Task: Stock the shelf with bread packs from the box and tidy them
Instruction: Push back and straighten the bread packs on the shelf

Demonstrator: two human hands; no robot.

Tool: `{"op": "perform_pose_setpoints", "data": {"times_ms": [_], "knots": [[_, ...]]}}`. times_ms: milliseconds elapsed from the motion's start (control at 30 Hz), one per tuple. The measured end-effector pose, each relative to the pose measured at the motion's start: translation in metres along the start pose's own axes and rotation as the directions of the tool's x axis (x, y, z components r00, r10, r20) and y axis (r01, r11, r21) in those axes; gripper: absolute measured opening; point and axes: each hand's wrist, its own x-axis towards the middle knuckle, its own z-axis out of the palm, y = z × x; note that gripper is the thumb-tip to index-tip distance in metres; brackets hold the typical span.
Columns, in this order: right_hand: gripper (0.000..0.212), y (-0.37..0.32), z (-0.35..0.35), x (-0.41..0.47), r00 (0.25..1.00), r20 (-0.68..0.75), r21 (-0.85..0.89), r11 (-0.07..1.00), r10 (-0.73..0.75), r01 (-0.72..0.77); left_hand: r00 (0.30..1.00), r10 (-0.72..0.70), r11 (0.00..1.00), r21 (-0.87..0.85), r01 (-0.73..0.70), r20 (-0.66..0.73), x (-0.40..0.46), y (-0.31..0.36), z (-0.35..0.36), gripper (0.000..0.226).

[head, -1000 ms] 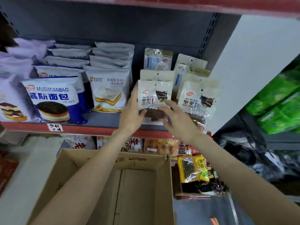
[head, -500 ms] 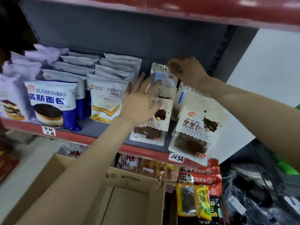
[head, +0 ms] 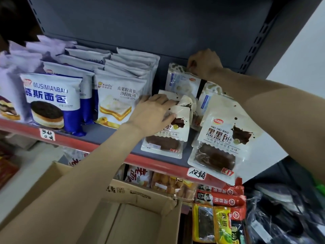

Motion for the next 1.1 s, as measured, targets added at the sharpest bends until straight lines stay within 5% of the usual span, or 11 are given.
{"op": "perform_pose_setpoints", "data": {"times_ms": [300,533,633,833,1100], "knots": [[0.022,-0.007,0.014,0.003,0.998,-0.054,0.201,0.980,0.018,-0.007,0.991,0.051,0.999,0.000,-0.051,-0.120,0.001,-0.004,0.000,0.052],[0.036,0.010,-0.022,-0.012,0.999,0.007,0.110,0.993,-0.048,0.047,0.996,0.034,0.999,0.014,-0.032,-0.083,-0.001,0.003,0.007,0.053],[0.028,0.032,-0.041,-0.030,0.999,-0.029,-0.076,0.997,-0.035,0.033,0.998,0.042,0.998,-0.038,-0.044,-0.055,-0.002,0.002,0.010,0.047],[0.033,0.053,-0.044,-0.046,0.973,0.139,-0.353,0.927,0.186,-0.127,0.982,0.123,0.992,0.002,-0.124,-0.146,0.003,0.001,0.013,0.041],[0.016,0.054,-0.031,-0.037,0.912,0.225,-0.068,0.940,0.342,-0.335,0.959,0.139,0.990,0.019,-0.139,-0.248,0.001,0.002,0.018,0.040]]}}
